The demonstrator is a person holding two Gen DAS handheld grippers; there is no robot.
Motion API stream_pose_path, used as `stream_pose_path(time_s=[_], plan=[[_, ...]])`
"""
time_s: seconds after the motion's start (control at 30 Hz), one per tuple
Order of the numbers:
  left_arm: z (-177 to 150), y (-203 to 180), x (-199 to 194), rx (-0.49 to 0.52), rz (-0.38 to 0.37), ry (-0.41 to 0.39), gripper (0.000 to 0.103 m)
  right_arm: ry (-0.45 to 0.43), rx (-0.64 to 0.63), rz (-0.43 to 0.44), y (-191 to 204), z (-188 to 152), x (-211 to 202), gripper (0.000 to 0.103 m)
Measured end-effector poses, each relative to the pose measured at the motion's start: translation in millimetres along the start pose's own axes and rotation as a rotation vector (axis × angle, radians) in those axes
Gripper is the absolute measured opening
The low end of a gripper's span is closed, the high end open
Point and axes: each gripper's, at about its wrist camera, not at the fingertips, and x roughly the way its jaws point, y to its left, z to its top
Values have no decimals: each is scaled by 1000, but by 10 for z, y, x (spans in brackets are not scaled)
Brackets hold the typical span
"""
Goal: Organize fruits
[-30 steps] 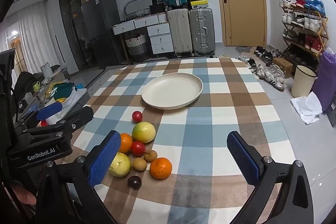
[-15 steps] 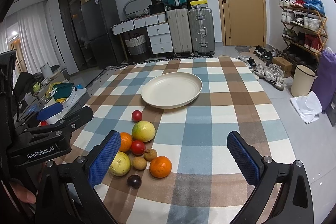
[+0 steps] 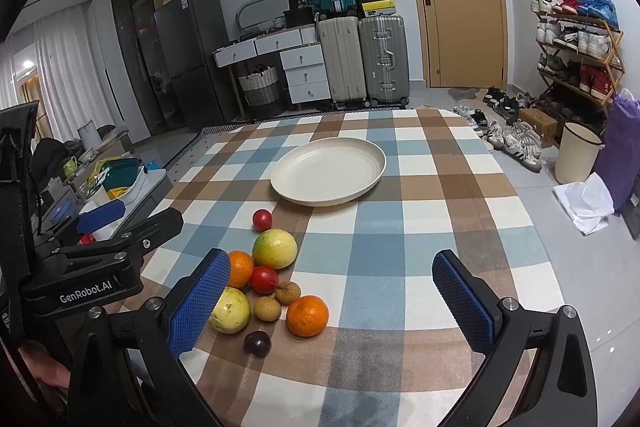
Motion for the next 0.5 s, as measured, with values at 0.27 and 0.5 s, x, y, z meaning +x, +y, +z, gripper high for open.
stream_pose_path(time_s=[0.27,0.5], plan=[[0,3,3,0,0,2,102,0,-2,-3,-12,5,-11,103],[-4,11,6,-3,-1,4,102,-1,0,1,-8,10,-21,103]])
